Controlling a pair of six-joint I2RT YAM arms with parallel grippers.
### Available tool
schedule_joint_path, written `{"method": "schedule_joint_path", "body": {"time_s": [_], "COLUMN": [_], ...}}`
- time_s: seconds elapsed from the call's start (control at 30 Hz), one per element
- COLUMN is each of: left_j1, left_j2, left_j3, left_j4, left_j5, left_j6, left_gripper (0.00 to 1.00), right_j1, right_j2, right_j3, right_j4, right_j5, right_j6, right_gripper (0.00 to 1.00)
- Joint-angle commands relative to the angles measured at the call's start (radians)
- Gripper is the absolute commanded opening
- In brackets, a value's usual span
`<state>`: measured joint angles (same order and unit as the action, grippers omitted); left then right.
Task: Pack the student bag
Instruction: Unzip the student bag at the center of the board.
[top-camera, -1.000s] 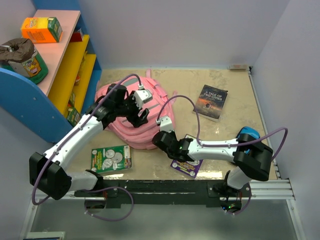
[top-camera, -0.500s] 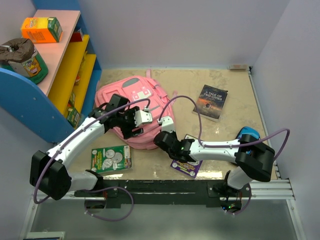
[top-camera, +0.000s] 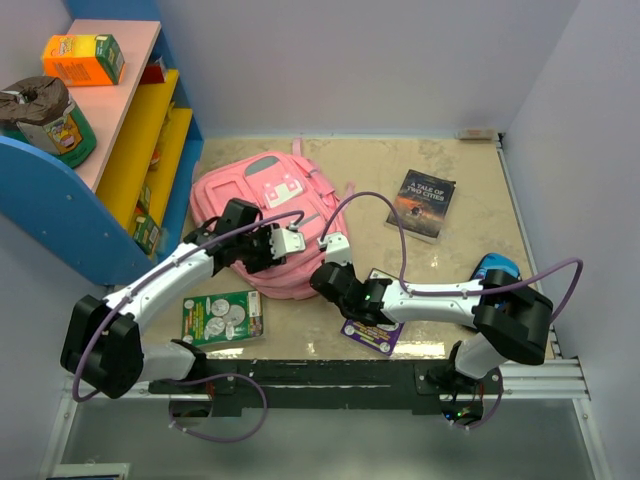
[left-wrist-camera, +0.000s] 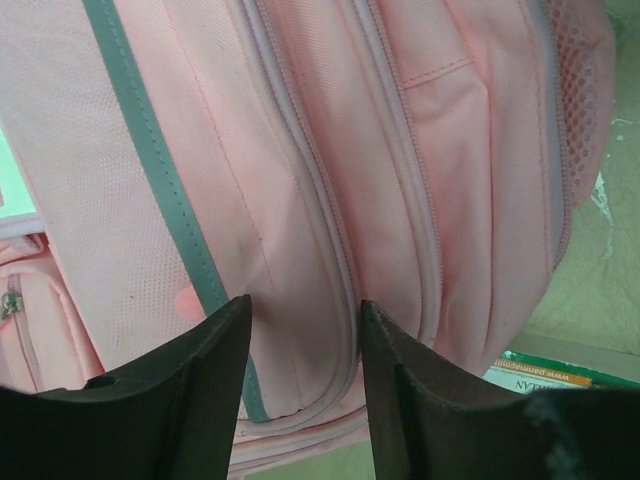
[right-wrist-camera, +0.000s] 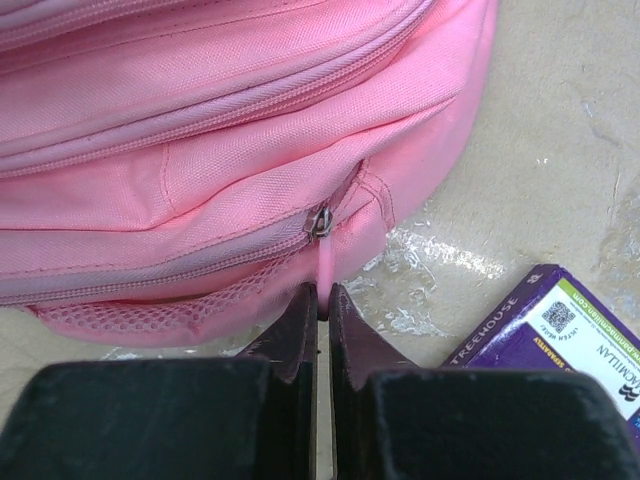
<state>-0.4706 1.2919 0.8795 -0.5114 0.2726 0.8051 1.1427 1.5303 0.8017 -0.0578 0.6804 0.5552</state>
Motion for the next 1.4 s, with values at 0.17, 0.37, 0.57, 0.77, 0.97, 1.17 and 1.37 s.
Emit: {"method": "schedule_joint_path", "body": {"time_s": [0.17, 0.37, 0.57, 0.77, 0.97, 1.17, 1.37], "left_j1": [0.001, -0.003, -0.003, -0.003, -0.003, 0.018, 0.044], "left_j2": [-0.037, -0.036, -0.028, -0.028, -0.023, 0.013, 0.038], "left_j3": [-0.054, -0.093, 0.016, 0.168, 0.231, 0.269, 0.311], "left_j4": [0.114, 0.166, 0.142, 0.053, 0.034, 0.071, 0.157], "left_j5": [-0.019, -0.056, -0.046, 0.062, 0.116, 0.077, 0.042], "left_j6": [-0.001, 0.0, -0.087, -0.228, -0.377, -0.541, -0.645], "left_gripper": [0.59, 0.44, 0.0, 0.0, 0.0, 0.0, 0.0], "right_j1": [-0.003, -0.003, -0.004, -0.004, 0.0, 0.058, 0.179], "right_j2": [-0.025, -0.019, -0.016, -0.01, -0.038, -0.056, 0.025], "right_j3": [0.002, 0.004, 0.01, 0.024, 0.062, 0.103, 0.145], "right_j4": [0.038, 0.038, 0.033, 0.015, 0.029, 0.019, -0.007], "right_j5": [-0.01, -0.012, -0.008, 0.011, -0.007, -0.036, -0.031], "right_j6": [0.015, 0.015, 0.014, 0.015, -0.011, -0.04, -0.009], "right_gripper": [0.0, 0.0, 0.0, 0.0, 0.0, 0.0, 0.0]}}
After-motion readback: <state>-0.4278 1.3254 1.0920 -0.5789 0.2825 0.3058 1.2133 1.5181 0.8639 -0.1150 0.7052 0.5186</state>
